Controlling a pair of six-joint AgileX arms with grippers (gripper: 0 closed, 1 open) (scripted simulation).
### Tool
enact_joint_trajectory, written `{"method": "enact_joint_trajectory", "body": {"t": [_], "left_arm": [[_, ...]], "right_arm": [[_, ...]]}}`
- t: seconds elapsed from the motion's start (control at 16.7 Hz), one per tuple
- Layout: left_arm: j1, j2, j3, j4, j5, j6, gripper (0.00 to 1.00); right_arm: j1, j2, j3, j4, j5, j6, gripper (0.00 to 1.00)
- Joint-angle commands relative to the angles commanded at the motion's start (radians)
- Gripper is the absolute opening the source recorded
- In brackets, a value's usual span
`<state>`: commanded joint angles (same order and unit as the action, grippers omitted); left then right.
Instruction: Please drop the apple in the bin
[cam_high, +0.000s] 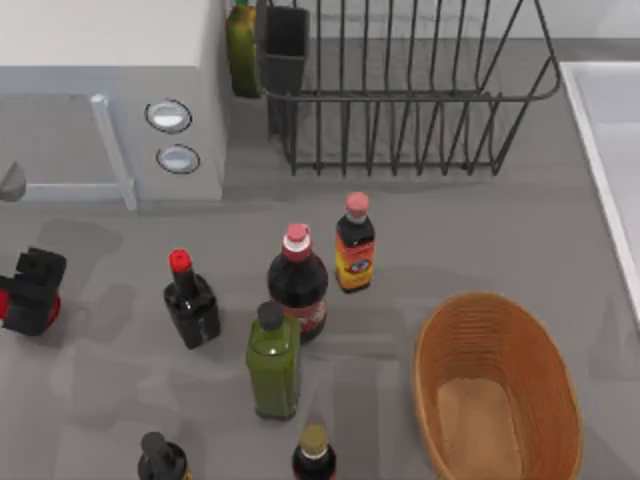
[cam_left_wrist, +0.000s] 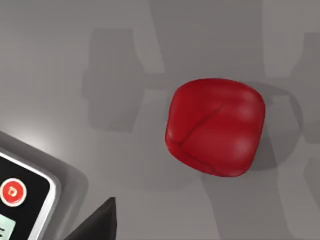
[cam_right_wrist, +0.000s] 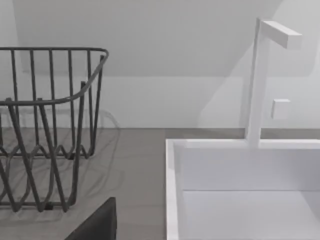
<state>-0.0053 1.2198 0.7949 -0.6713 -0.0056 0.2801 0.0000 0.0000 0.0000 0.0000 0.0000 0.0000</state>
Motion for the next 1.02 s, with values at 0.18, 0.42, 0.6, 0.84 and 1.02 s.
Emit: {"method": "enact_joint_trajectory", "body": {"t": [0.18, 0.42, 0.6, 0.84, 1.02], "left_arm": [[0.0, 0.243, 0.163, -0.139, -0.002, 0.058, 1.0], [0.0, 0.474, 0.34, -0.262, -0.006, 0.116, 1.0], [0.0, 0.557, 0.417, -0.302, -0.008, 0.137, 1.0], [0.0, 0.564, 0.426, -0.306, -0.008, 0.139, 1.0], [0.001, 0.554, 0.408, -0.297, -0.008, 0.14, 1.0]], "right_arm": [[0.0, 0.0, 0.0, 0.0, 0.0, 0.0, 1.0], [0.0, 0.0, 0.0, 0.0, 0.0, 0.0, 1.0], [0.0, 0.0, 0.0, 0.0, 0.0, 0.0, 1.0], [0.0, 0.0, 0.0, 0.0, 0.0, 0.0, 1.0], [0.0, 0.0, 0.0, 0.0, 0.0, 0.0, 1.0]]}}
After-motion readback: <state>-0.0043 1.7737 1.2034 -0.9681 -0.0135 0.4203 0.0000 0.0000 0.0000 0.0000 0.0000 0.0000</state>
